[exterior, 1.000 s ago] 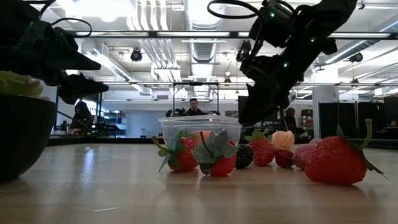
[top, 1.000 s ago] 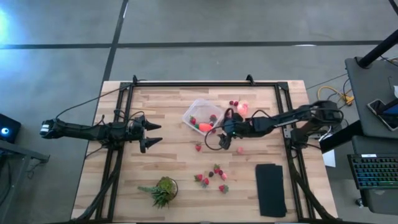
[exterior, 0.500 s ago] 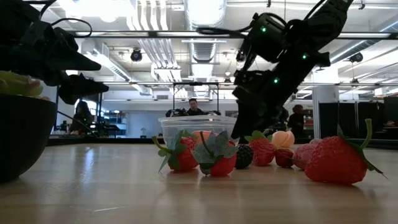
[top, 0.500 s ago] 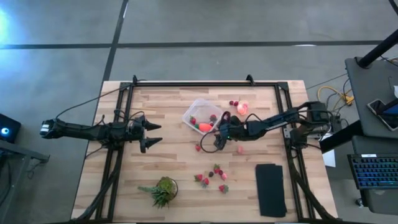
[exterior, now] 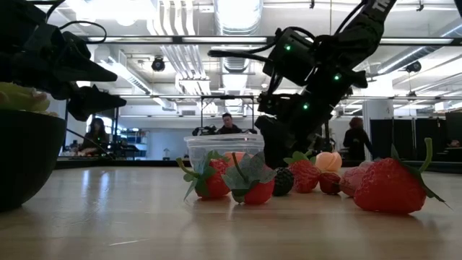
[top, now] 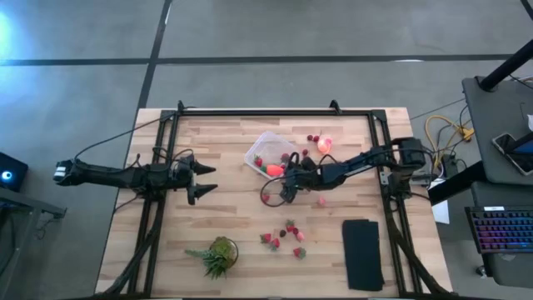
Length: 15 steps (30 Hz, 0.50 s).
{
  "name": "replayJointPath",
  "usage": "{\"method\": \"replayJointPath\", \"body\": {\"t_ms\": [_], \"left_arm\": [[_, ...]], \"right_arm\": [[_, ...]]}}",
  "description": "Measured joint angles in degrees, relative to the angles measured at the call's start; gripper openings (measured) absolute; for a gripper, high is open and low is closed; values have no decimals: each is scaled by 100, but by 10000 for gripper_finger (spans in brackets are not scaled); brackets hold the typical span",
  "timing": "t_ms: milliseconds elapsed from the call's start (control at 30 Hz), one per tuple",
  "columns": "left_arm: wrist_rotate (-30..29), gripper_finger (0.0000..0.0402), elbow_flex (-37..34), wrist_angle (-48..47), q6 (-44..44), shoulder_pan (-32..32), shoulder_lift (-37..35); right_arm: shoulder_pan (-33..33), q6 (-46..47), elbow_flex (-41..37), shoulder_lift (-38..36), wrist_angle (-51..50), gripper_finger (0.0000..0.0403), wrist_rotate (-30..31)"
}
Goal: Pick and placing Produce into tupperware
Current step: Put the red cherry into the transparent bin
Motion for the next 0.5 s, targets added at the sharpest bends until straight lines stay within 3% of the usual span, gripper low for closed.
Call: {"method": "replayJointPath", "body": {"t_ms": [500], "left_arm": [[1, 338, 0, 0, -1, -2, -2]], "right_arm": [[-122, -283, 73, 44, -45, 184, -2]]}}
